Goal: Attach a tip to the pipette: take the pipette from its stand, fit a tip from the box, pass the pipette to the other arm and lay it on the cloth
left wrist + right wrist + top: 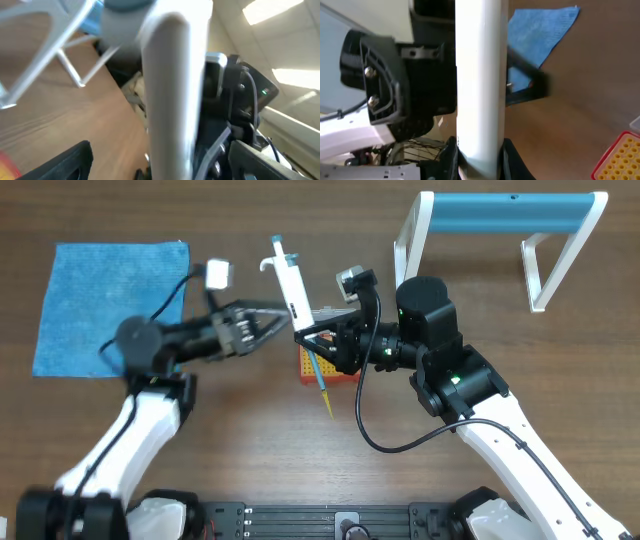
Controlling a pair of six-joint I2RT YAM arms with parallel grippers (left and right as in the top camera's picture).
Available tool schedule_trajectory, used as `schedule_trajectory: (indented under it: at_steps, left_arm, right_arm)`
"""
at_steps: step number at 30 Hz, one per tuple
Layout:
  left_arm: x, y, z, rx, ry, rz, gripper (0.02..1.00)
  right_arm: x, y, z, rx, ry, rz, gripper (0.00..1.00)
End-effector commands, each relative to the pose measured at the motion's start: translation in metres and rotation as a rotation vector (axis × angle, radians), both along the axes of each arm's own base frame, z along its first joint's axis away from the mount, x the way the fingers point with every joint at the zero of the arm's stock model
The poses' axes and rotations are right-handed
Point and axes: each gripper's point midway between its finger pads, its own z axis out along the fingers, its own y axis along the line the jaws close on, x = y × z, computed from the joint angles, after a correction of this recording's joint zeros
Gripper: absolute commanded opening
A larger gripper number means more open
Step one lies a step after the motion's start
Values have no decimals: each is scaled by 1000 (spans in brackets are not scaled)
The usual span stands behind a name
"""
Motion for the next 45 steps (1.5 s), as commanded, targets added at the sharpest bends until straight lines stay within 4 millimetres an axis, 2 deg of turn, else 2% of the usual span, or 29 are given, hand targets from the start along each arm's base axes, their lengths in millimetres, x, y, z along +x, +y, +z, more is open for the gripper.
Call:
schedule_trajectory:
  at_steps: [1, 3, 4, 5, 6, 7, 8, 9, 10, 11, 12, 13, 14, 15, 16, 18, 19, 20, 21, 22, 24, 26, 28, 33, 35, 42, 43, 44, 45]
  left_arm:
    - [21, -18, 12, 3, -76, -50, 882]
    - [27, -16, 19, -2, -108, -21, 882]
    - [32, -15, 21, -11, -107, 8, 658]
    - [33, -15, 21, -13, -105, 13, 277]
    - [32, -16, 21, -18, -84, 9, 27]
    - [32, -16, 21, -19, -83, 6, 27]
    - [34, -16, 17, -16, -55, 12, 27]
    - [42, -12, 7, -6, 15, 38, 25]
    - [57, 3, -22, 49, 120, 103, 25]
    - [70, 27, -67, 137, 260, 206, 27]
    - [70, 72, -146, 331, 534, 403, 25]
    - [41, 120, -204, 539, 752, 529, 27]
    - [18, 149, -209, 649, 778, 497, 25]
    - [9, 176, -202, 756, 807, 517, 25]
    - [1, 221, -183, 953, 814, 565, 25]
    - [10, 294, -132, 1242, 796, 603, 25]
    - [30, 335, -110, 1397, 808, 594, 23]
    - [52, 359, -100, 1482, 795, 571, 23]
    - [69, 375, -99, 1528, 794, 571, 23]
    - [111, 399, -109, 1563, 751, 586, 23]
    - [153, 412, -160, 1590, 717, 517, 23]
    - [164, 418, -207, 1669, 713, 422, 25]
    - [176, 416, -232, 1693, 655, 360, 25]
    - [198, 407, -251, 1655, 573, 351, 25]
    - [195, 400, -275, 1625, 604, 305, 25]
    - [200, 396, -279, 1591, 587, 310, 27]
    - [199, 396, -279, 1591, 589, 307, 95]
    - [199, 396, -278, 1591, 589, 307, 424]
    - [197, 395, -278, 1589, 597, 298, 915]
  right_arm:
    - [-14, 4, 14, 46, 1, 83, 82]
    - [-14, 4, 14, 46, 0, 82, 80]
    - [-14, 4, 14, 46, 0, 82, 80]
    - [-14, 4, 14, 45, 0, 82, 80]
    - [-14, 4, 14, 46, 0, 82, 80]
    - [-14, 4, 14, 45, 0, 82, 82]
    - [-15, 4, 10, 36, 13, 82, 645]
    - [-15, -2, -2, -7, 27, 76, 733]
    - [-13, -24, -36, -122, 145, 1, 733]
    - [-11, -49, -64, -225, 249, -89, 737]
    - [-14, -85, -92, -354, 359, -203, 739]
    - [-21, -110, -104, -437, 422, -281, 739]
    - [-26, -123, -103, -462, 438, -322, 737]
    - [-26, -126, -97, -451, 421, -335, 739]
    - [-25, -128, -92, -443, 399, -350, 737]
    - [-16, -131, -92, -447, 369, -374, 741]
    - [-10, -129, -91, -435, 366, -384, 741]
    - [-7, -129, -93, -430, 379, -393, 739]
    - [-7, -128, -95, -427, 404, -401, 739]
    - [-6, -128, -99, -417, 449, -422, 741]
    - [-6, -124, -99, -390, 504, -448, 739]
    - [1, -108, -89, -341, 475, -445, 741]
    - [16, -99, -75, -285, 399, -447, 744]
    - [20, -98, -71, -266, 387, -455, 741]
    - [20, -98, -71, -262, 397, -461, 741]
    - [23, -97, -72, -258, 397, -463, 744]
    - [23, -97, -71, -258, 396, -463, 741]
    - [23, -97, -71, -258, 396, -463, 746]
    - [23, -97, -71, -257, 396, -463, 741]
